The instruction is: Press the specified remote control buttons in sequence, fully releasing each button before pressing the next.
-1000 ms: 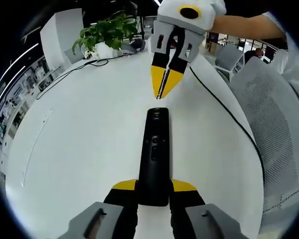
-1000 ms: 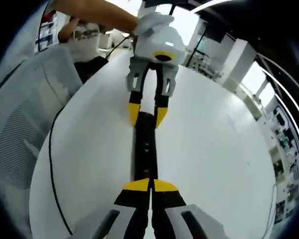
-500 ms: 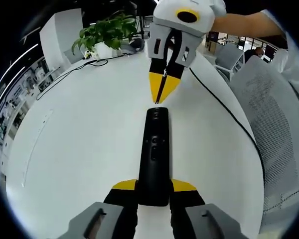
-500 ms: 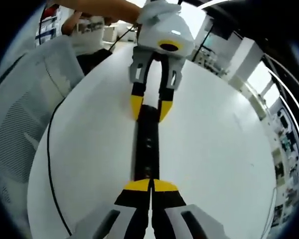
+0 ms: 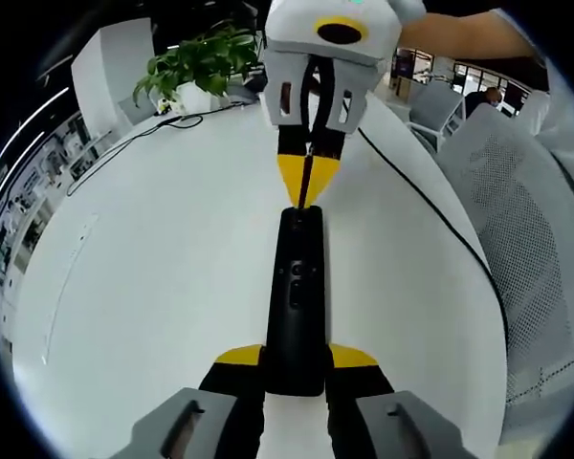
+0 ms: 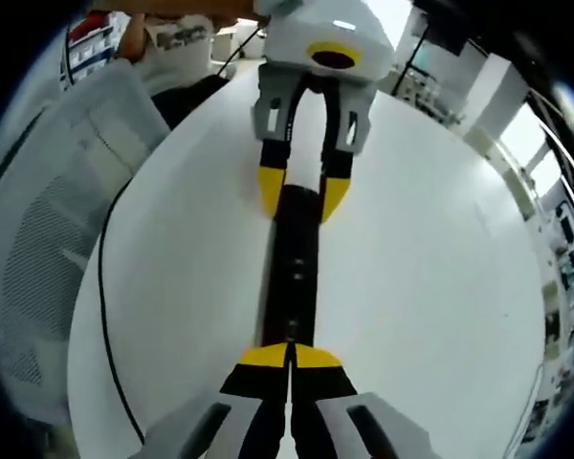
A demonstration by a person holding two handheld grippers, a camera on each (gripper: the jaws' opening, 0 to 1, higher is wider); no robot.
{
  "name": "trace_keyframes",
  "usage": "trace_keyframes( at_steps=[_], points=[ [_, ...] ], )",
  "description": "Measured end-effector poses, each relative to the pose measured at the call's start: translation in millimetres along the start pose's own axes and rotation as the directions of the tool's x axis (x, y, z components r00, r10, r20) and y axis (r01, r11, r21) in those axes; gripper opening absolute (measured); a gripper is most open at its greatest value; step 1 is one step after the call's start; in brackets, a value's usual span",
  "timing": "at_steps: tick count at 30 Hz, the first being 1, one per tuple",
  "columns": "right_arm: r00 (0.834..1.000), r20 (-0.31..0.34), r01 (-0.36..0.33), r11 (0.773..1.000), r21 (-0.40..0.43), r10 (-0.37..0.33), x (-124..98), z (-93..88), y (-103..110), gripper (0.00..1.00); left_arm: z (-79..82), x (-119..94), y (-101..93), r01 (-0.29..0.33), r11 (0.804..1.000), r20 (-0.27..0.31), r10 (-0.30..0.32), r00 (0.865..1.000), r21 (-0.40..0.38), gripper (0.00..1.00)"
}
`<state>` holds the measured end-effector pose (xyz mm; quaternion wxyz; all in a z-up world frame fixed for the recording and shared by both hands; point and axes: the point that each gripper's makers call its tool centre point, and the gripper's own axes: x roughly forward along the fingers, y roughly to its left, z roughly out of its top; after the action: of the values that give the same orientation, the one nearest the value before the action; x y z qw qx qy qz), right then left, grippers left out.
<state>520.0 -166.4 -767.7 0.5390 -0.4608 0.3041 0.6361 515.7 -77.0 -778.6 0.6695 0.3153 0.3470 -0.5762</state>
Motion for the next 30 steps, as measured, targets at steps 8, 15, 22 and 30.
trace_keyframes(
  at_steps=[8, 15, 22, 30],
  points=[
    [0.998, -0.057, -0.028, 0.999, -0.035, 0.026, 1.1, -5.3, -1.3, 0.0, -0.9, 0.0, -0.1, -0.001, 1.0, 0.002, 0.001, 1.0, 0.0, 0.22],
    [0.997, -0.069, -0.043, 0.998, -0.041, 0.04, 2.1, -5.9, -0.8, 0.0, -1.5, 0.3, -0.1, -0.001, 1.0, 0.006, 0.001, 1.0, 0.0, 0.23],
    [0.997, -0.072, -0.046, 0.998, -0.039, 0.043, 3.0, -5.7, -0.3, 0.0, -2.2, 0.8, -0.1, -0.002, 1.0, 0.003, 0.002, 1.0, 0.003, 0.23],
    [0.996, -0.068, -0.057, 0.997, -0.042, 0.054, 3.5, -2.7, 2.5, 0.0, -2.8, 0.9, -0.6, -0.003, 1.0, 0.0, 0.003, 1.0, 0.005, 0.23]
  ],
)
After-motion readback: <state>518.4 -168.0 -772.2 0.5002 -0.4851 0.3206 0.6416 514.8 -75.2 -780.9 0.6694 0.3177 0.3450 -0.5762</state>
